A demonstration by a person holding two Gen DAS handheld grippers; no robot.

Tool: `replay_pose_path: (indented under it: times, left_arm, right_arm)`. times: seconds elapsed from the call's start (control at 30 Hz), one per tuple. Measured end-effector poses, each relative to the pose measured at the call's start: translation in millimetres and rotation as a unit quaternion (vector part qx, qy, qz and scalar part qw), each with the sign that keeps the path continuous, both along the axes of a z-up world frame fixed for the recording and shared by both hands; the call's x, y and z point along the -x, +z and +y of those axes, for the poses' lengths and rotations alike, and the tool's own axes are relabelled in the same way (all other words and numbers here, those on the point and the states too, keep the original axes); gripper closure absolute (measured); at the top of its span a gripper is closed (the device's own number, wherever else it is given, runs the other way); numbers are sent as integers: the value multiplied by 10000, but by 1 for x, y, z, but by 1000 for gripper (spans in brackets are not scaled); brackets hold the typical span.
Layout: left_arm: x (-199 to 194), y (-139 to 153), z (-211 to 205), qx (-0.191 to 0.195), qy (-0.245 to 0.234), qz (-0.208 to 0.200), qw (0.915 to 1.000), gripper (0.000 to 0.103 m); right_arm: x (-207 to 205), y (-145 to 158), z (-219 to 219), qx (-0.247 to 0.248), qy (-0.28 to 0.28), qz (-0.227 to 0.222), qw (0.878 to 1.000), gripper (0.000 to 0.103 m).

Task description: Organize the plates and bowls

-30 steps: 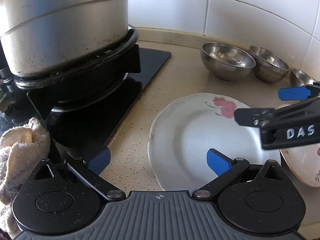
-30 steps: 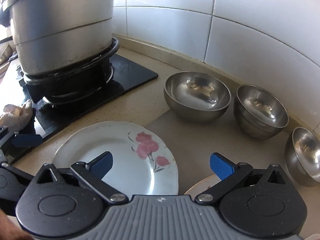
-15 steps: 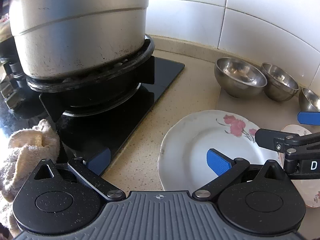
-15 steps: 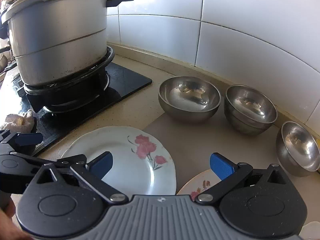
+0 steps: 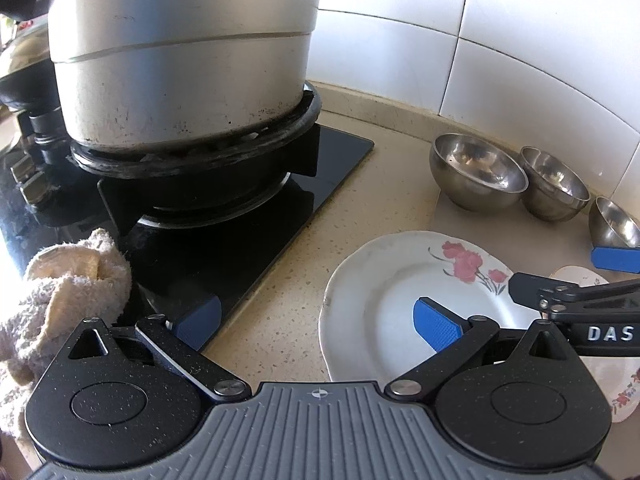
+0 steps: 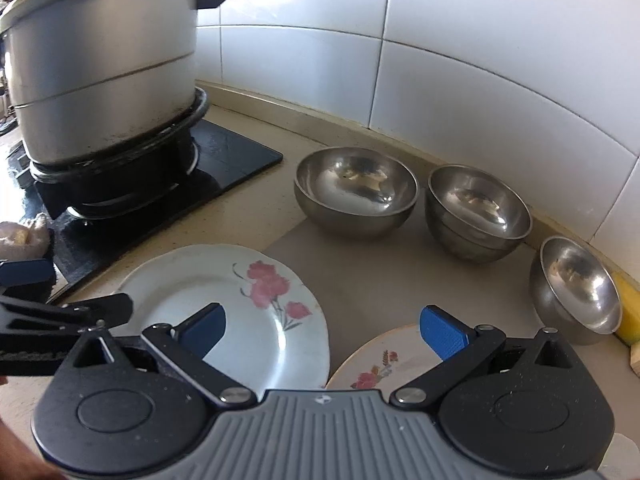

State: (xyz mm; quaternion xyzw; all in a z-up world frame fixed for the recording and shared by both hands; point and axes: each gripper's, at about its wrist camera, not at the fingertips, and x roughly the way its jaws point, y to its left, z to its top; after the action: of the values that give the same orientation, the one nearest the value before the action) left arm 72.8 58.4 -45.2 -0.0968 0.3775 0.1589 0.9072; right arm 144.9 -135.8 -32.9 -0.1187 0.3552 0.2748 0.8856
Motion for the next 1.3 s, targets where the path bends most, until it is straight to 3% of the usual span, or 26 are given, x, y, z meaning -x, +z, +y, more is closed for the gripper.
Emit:
replay_pose_path:
  times: [0.67, 1.0, 1.3]
  left_arm:
    - [-12, -17, -6, 37, -83, 215, 9997, 5]
    - [-14, -32, -13, 196, -105, 458, 9987, 5]
    - [-14, -35, -22, 262, -147, 314, 9991, 5]
  right_arm:
    - [-37, -17, 22, 353, 184, 152, 9991, 13]
    - [-62, -38, 23, 257, 297, 838, 9957, 13]
    - [-74, -42, 22, 10, 510, 1161, 9919, 13]
